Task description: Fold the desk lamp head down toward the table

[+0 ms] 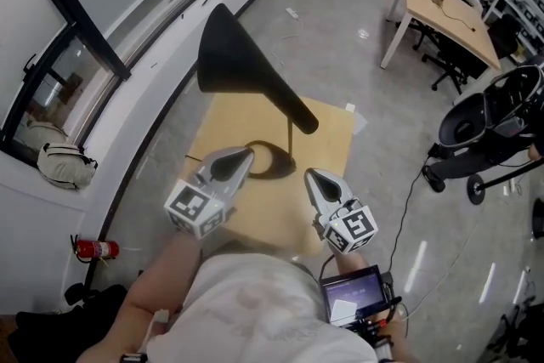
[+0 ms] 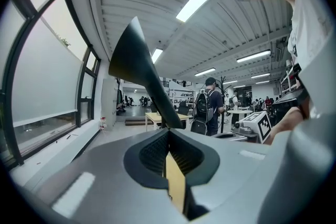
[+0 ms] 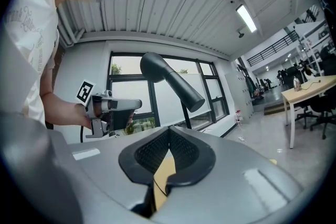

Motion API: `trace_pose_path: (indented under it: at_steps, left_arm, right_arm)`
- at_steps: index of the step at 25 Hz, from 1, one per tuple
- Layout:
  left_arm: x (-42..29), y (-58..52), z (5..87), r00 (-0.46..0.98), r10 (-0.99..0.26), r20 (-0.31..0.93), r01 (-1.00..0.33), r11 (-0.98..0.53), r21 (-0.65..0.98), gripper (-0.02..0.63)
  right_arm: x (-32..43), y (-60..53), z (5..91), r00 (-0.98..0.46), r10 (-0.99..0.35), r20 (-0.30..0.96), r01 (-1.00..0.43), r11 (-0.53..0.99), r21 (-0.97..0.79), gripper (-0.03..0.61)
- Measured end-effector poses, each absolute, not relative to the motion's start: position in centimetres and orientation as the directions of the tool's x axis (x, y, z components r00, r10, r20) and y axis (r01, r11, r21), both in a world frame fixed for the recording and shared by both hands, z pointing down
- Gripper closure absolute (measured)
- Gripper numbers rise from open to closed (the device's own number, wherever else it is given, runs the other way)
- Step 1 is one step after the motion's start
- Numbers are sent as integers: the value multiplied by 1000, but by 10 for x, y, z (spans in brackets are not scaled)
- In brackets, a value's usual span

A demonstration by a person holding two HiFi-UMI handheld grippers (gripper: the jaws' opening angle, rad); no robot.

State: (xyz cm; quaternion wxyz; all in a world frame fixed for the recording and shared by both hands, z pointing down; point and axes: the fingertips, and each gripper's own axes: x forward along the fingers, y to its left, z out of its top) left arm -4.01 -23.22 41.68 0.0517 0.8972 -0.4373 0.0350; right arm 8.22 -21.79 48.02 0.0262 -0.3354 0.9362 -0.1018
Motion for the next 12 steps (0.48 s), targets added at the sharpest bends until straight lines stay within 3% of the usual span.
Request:
trace_pose_path:
  at_steps: [12]
  left_arm:
    - [-42,-261,409,641,-764,71,-767,-638,70,612]
  right_arm:
    - [80,-247,468,-742,-669,27,-665,732,-149,566]
